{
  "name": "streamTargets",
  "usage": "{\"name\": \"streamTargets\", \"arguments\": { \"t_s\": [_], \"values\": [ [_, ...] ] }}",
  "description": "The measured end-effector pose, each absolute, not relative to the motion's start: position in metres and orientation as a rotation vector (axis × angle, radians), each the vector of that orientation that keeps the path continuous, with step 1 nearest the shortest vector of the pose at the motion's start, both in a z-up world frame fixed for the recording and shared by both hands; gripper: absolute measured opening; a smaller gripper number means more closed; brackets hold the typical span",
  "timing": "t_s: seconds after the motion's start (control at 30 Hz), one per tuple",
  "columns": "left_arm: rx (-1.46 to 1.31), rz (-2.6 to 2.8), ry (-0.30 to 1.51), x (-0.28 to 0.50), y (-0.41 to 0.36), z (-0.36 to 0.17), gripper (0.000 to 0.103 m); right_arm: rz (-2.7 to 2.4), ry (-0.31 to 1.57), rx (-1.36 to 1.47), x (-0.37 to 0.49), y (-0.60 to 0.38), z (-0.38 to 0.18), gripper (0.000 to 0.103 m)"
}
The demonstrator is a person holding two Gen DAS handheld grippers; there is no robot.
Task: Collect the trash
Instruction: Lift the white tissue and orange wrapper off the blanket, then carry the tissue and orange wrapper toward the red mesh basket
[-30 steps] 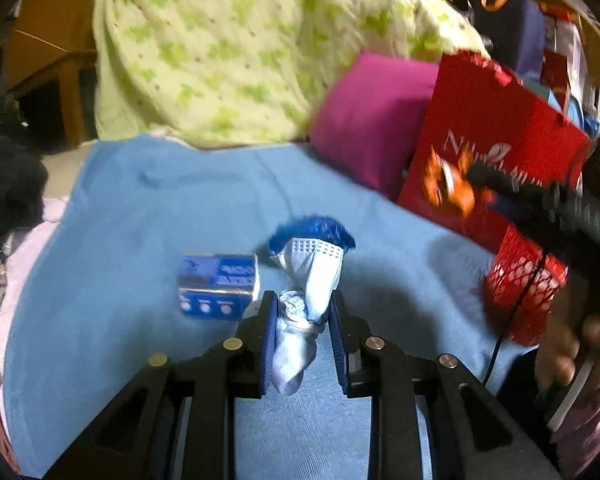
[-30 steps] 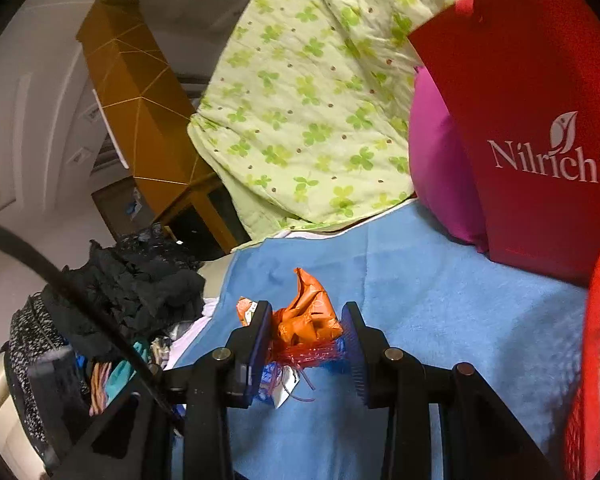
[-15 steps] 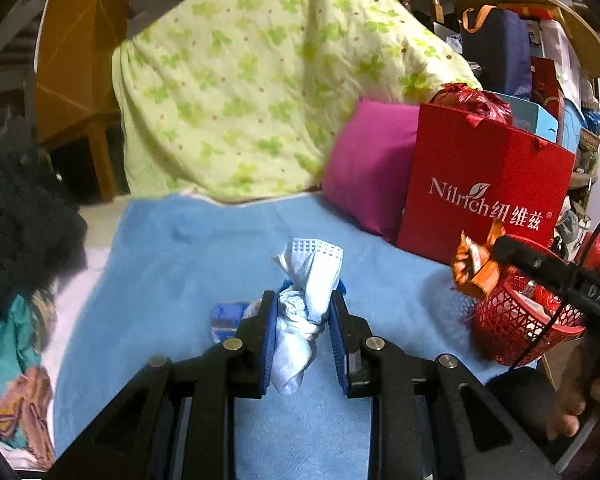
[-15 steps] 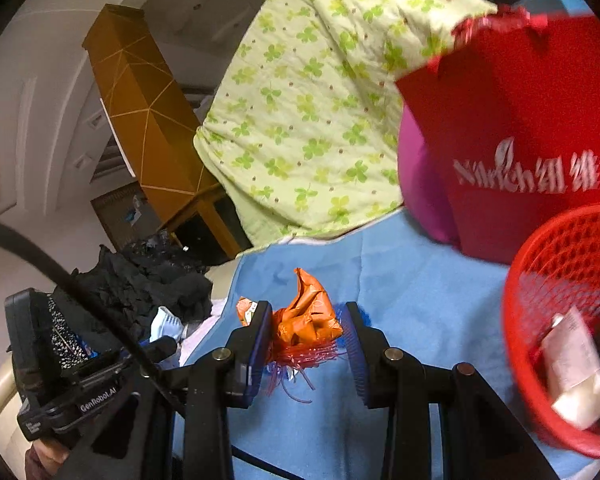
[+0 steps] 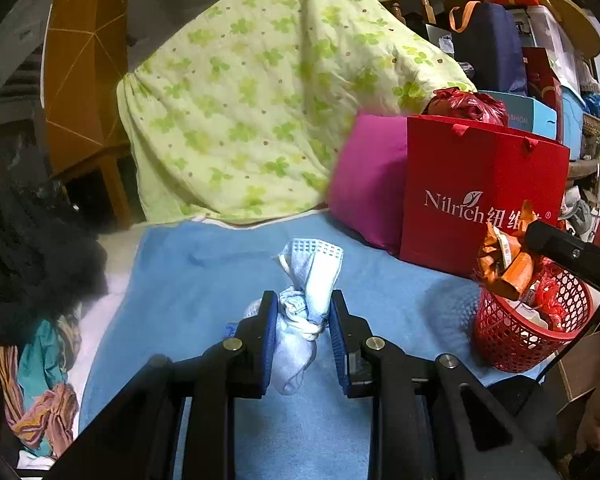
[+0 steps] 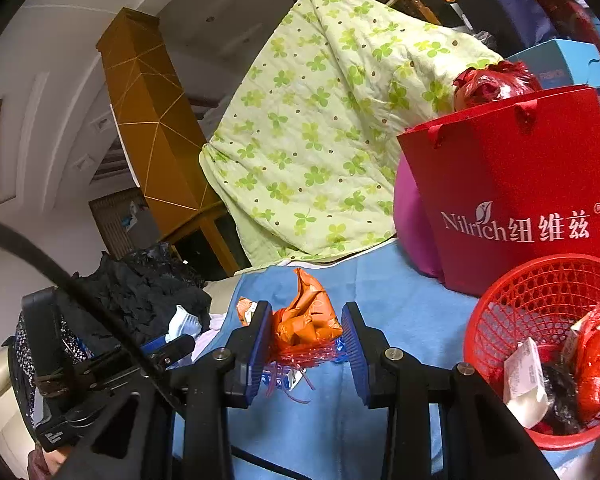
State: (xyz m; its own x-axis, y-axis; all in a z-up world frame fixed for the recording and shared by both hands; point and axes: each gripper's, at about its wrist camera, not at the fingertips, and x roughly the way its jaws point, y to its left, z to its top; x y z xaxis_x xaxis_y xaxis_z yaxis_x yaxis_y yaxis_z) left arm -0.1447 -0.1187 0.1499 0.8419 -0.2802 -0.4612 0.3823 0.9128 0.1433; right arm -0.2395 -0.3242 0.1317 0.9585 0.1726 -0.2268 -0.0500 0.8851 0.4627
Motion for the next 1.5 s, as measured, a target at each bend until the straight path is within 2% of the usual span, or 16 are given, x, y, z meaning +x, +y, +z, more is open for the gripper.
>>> {"name": "streamTargets", "arguments": {
  "t_s": [1.5],
  "values": [
    [0.352, -0.409, 0.428, -0.165, -0.167, 0.153, 0.027, 0.05, 0.206, 0.512, -0.287, -0.351, 0.137, 0.039]
  ]
}}
